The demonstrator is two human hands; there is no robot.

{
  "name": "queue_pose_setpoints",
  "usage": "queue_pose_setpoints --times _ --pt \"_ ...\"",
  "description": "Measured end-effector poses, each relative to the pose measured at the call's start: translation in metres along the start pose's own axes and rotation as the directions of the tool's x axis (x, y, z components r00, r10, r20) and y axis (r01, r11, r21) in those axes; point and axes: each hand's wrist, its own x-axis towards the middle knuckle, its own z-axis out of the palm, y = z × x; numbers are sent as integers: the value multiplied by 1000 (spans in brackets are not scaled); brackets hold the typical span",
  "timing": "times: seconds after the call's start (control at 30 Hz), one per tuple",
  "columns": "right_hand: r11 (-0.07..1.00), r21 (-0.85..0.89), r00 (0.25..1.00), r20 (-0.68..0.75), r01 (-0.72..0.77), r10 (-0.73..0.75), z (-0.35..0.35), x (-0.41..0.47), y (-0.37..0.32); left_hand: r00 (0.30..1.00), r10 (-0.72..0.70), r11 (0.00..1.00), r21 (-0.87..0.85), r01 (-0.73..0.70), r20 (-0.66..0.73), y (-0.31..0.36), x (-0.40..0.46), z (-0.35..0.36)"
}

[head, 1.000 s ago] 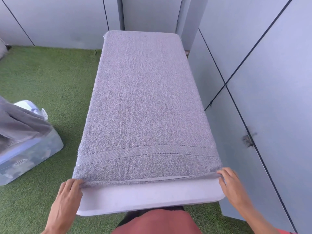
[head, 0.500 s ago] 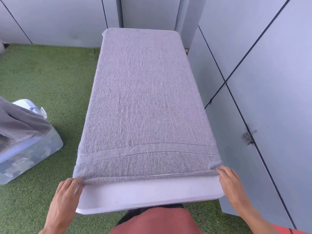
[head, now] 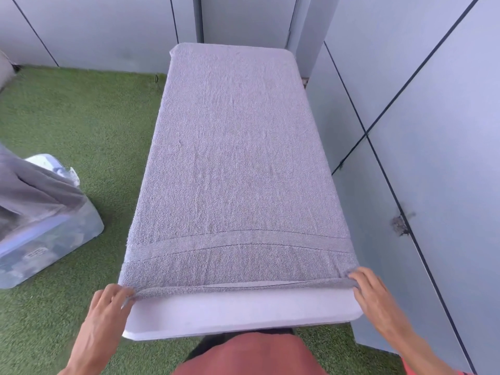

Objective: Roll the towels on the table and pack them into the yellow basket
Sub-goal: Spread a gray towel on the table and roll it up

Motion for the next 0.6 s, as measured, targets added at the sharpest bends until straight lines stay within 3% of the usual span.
queue_pose_setpoints --times 0.13,0.23,0.3,0.43,0.5,0.6 --pt "975 167 989 30 -145 142 3 4 0 999 -32 999 -8 32 21 4 2 -6" --pt "923 293 967 117 -250 225 6 11 -1 987 -49 998 -35 55 153 5 17 -20" --pt "855 395 941 166 -337 294 6 14 3 936 -84 993 -45 106 341 0 34 -31" --pt "723 570 908 364 -392 205 -18 34 24 794 -70 997 52 49 603 -6 72 -48" --pt "616 633 856 496 -469 143 -29 46 36 771 -77 997 52 57 632 -5 86 -49" --pt "467 677 814 548 -568 194 -31 55 44 819 -152 984 7 178 553 -7 90 -44"
